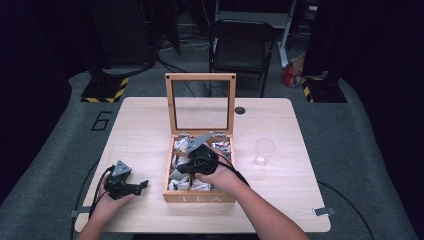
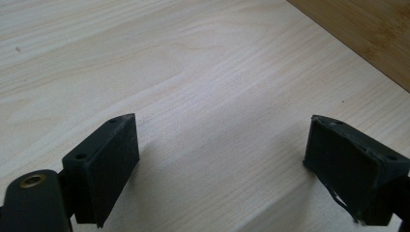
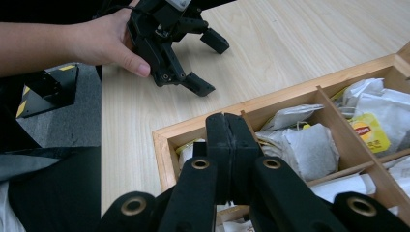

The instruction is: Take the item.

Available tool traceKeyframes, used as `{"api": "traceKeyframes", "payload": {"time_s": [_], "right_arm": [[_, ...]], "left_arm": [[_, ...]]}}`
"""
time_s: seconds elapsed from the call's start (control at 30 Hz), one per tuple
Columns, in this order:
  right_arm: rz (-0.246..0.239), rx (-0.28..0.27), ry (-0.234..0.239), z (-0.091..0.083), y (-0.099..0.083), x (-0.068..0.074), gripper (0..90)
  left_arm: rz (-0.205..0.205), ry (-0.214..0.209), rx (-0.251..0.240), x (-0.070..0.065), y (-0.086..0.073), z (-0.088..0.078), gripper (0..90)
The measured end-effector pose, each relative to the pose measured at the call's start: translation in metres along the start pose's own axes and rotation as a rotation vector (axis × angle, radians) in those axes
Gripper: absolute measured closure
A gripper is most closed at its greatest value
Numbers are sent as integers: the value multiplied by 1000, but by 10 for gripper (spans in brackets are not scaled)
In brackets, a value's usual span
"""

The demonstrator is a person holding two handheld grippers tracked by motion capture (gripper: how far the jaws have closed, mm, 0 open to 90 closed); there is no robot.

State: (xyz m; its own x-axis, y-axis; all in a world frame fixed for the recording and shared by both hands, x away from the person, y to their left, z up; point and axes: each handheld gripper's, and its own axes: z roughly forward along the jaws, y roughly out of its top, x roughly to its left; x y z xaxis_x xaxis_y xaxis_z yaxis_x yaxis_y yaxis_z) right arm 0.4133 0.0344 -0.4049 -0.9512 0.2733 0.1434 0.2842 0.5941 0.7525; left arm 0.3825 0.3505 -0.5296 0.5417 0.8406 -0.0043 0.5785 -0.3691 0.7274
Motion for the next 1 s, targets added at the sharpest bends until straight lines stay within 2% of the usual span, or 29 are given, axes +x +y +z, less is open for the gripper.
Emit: {"api": "traceKeyframes", "payload": {"time_s": [0.27,0.3,0.5,0.57,1.0], "right_arm": [[22,0,-12,-12,5,-1,900],[5,-4,-12,-13,5,-2,900],[14,-8,-22,-19,6,-2,900],[31,-8,-26,-21,6,-2,900],[30,-26,-46,-31,7,-5,900]], "left_arm": [[1,-1,1,0,0,0,117],[1,0,1,0,0,0,117],[3,2,-1,0,0,0,117],[0,0,-2,0,0,0,117],[14,7,-5,1,0,0,117]]}}
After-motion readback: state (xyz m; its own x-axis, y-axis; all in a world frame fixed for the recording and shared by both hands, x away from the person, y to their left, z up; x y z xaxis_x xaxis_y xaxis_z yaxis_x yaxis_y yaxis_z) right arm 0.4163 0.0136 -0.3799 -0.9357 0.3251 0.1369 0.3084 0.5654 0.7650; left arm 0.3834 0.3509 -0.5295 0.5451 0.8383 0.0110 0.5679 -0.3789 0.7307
